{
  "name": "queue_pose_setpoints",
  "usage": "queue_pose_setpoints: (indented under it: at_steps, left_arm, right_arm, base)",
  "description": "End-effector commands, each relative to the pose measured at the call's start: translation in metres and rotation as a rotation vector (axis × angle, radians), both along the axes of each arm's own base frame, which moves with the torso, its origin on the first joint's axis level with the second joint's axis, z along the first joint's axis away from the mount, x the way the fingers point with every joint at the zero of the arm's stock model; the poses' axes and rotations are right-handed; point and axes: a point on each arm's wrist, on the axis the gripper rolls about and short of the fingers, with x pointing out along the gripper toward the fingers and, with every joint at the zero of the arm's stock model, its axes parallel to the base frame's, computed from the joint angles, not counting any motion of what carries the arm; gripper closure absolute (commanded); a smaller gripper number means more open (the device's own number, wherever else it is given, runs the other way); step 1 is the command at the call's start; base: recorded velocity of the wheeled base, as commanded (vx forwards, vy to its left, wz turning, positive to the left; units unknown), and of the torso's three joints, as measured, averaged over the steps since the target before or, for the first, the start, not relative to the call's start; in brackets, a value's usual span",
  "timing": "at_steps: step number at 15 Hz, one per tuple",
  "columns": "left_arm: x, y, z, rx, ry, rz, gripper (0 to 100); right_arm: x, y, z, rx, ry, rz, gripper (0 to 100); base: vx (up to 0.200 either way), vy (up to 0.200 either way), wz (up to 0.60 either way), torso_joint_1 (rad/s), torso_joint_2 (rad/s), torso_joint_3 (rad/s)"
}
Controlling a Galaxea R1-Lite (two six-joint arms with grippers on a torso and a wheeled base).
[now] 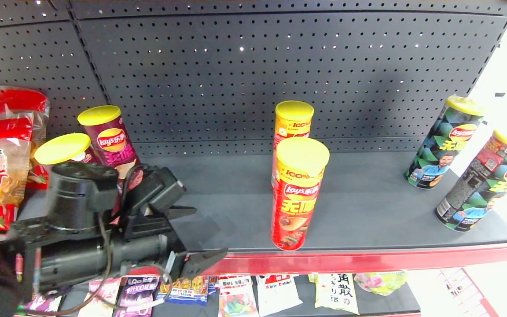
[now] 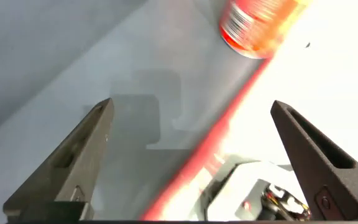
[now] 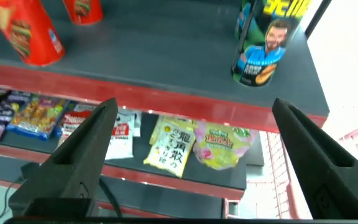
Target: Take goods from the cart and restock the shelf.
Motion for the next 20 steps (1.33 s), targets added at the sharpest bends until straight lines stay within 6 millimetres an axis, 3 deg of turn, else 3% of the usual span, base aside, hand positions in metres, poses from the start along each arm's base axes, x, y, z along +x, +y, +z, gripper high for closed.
queue_pose_setpoints:
  at_steps: [1, 3, 4, 5, 8, 10, 11, 12, 14, 15, 16, 17, 20]
  left_arm:
    - [-0.082, 0.049, 0.036, -0.044, -0.075, 0.002, 0]
    - [-0.122, 0.075, 0.040, -0.030, -0.076, 0.034, 0]
    - [-0.169, 0.107, 0.030, 0.017, -0.076, 0.175, 0]
    - [-0.200, 0.125, 0.018, 0.025, -0.062, 0.294, 0]
    - [-0.261, 0.144, 0.000, -0.018, 0.001, 0.643, 0]
    - [-0.272, 0.138, -0.013, -0.047, -0.019, 0.762, 0]
    - [-0.274, 0.136, -0.024, -0.046, -0.033, 0.801, 0]
    - [-0.271, 0.136, -0.022, -0.056, -0.055, 0.820, 0]
    - [-0.248, 0.133, -0.029, -0.154, -0.161, 0.823, 0]
    - [-0.227, 0.131, -0.045, -0.215, -0.275, 0.818, 0]
    - [-0.219, 0.130, -0.056, -0.229, -0.322, 0.812, 0]
    - [-0.213, 0.130, -0.063, -0.236, -0.406, 0.820, 0]
    - [-0.213, 0.130, -0.065, -0.152, -0.366, 0.928, 0]
  right_arm:
    - [-0.002, -0.001, -0.005, -0.009, 0.020, -0.014, 0]
    - [-0.003, -0.001, 0.001, -0.019, 0.046, -0.057, 0]
    - [-0.003, -0.001, 0.013, -0.038, 0.092, -0.105, 0]
    - [-0.006, -0.001, 0.017, -0.044, 0.116, -0.137, 0]
    - [-0.022, 0.000, 0.006, -0.041, 0.178, -0.372, 0]
    - [-0.030, 0.004, -0.011, -0.028, 0.185, -0.455, 0]
    - [-0.035, 0.006, -0.028, -0.033, 0.163, -0.386, 0]
    - [-0.040, 0.007, -0.038, -0.064, 0.130, -0.300, 0]
    - [-0.036, 0.008, -0.044, -0.070, 0.095, -0.254, 0]
    - [-0.026, 0.007, -0.053, -0.056, 0.024, -0.261, 0]
    - [-0.021, 0.006, -0.057, -0.050, -0.028, -0.273, 0]
    - [-0.015, 0.005, -0.060, -0.006, -0.136, -0.298, 0]
    - [-0.015, 0.006, -0.063, 0.040, -0.103, -0.281, 0]
  base:
    - [0.000, 0.000, 0.00, 0.000, 0.00, 0.000]
    - [0.000, 0.000, 0.00, 0.000, 0.00, 0.000]
    - [0.000, 0.000, 0.00, 0.000, 0.00, 0.000]
    - [0.000, 0.000, 0.00, 0.000, 0.00, 0.000]
    - [0.000, 0.000, 0.00, 0.000, 0.00, 0.000]
    - [0.000, 0.000, 0.00, 0.000, 0.00, 0.000]
    - [0.000, 0.000, 0.00, 0.000, 0.00, 0.000]
    - [0.000, 0.000, 0.00, 0.000, 0.00, 0.000]
    - [0.000, 0.000, 0.00, 0.000, 0.00, 0.000]
    - [0.000, 0.000, 0.00, 0.000, 0.00, 0.000]
    - [0.000, 0.000, 0.00, 0.000, 0.00, 0.000]
    - [0.000, 0.000, 0.00, 0.000, 0.00, 0.000]
    - [0.000, 0.000, 0.00, 0.000, 0.00, 0.000]
